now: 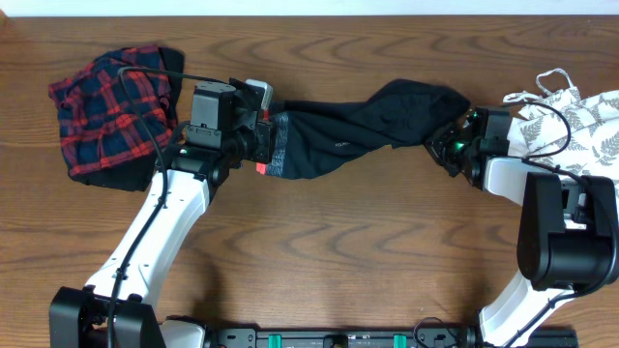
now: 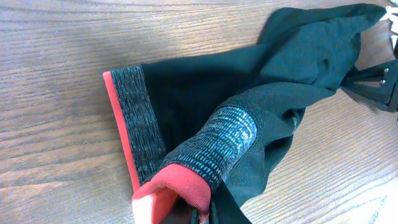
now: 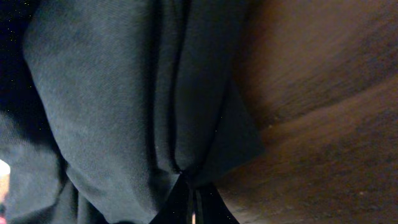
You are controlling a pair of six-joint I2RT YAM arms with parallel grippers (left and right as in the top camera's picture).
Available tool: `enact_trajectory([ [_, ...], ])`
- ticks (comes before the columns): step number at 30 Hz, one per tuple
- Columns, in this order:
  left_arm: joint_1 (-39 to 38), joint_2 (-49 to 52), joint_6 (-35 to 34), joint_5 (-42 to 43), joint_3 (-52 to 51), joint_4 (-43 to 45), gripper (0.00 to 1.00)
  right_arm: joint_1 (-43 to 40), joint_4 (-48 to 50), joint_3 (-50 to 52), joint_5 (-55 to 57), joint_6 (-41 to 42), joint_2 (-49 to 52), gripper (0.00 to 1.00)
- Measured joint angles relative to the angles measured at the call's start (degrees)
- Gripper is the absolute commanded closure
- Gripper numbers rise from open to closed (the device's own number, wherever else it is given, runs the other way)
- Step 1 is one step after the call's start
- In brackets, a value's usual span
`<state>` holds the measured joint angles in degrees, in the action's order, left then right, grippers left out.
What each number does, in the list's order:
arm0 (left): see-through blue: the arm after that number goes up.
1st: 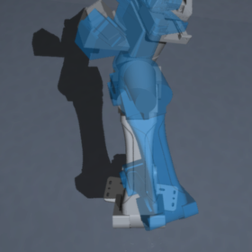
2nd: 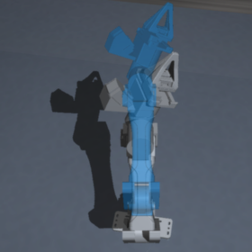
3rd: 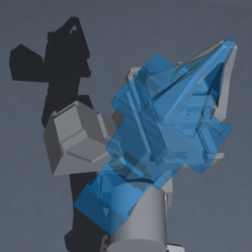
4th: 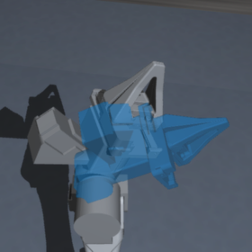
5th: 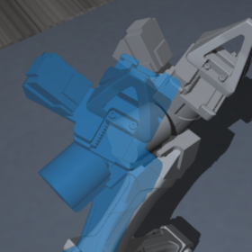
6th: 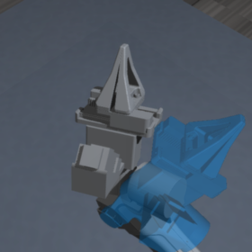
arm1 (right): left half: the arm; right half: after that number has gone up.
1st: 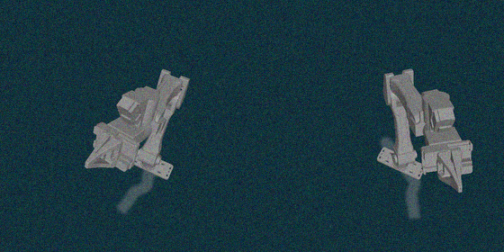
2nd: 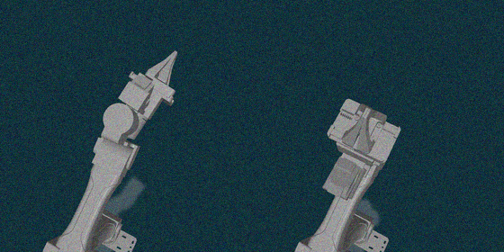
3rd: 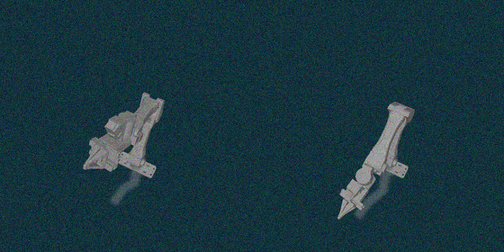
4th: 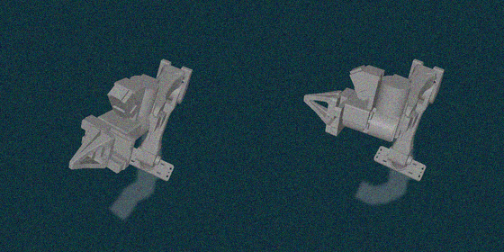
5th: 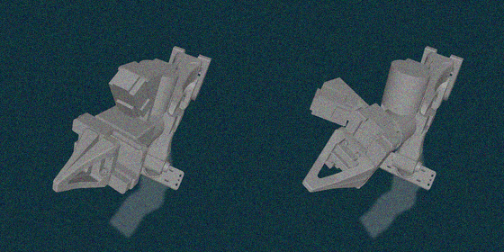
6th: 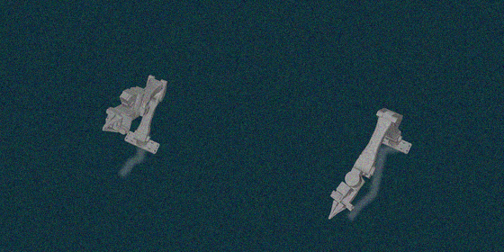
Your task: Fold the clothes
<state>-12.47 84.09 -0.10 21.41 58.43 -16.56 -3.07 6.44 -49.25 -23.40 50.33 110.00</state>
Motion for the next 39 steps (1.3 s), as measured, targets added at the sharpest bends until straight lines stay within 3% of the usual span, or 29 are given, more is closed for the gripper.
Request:
enact_trajectory([
  [10,0.0,0.0,0.0,-0.4,0.0,0.0,0.94,0.7,-16.2,5.6,8.5,-9.1,-17.0,0.99],
  [17,1.1,-1.7,0.0,-5.6,0.0,0.2,0.94,-4.8,-27.6,-1.9,11.0,-16.5,-32.2,0.99],
  [28,3.1,-13.6,-0.1,-7.9,0.0,3.5,0.94,-10.4,-41.0,-18.6,12.6,-29.9,-33.0,0.99],
  [39,3.1,-16.8,-0.2,-9.5,0.0,2.3,0.94,-14.1,-44.7,-24.1,16.0,-33.4,-33.0,0.99],
])
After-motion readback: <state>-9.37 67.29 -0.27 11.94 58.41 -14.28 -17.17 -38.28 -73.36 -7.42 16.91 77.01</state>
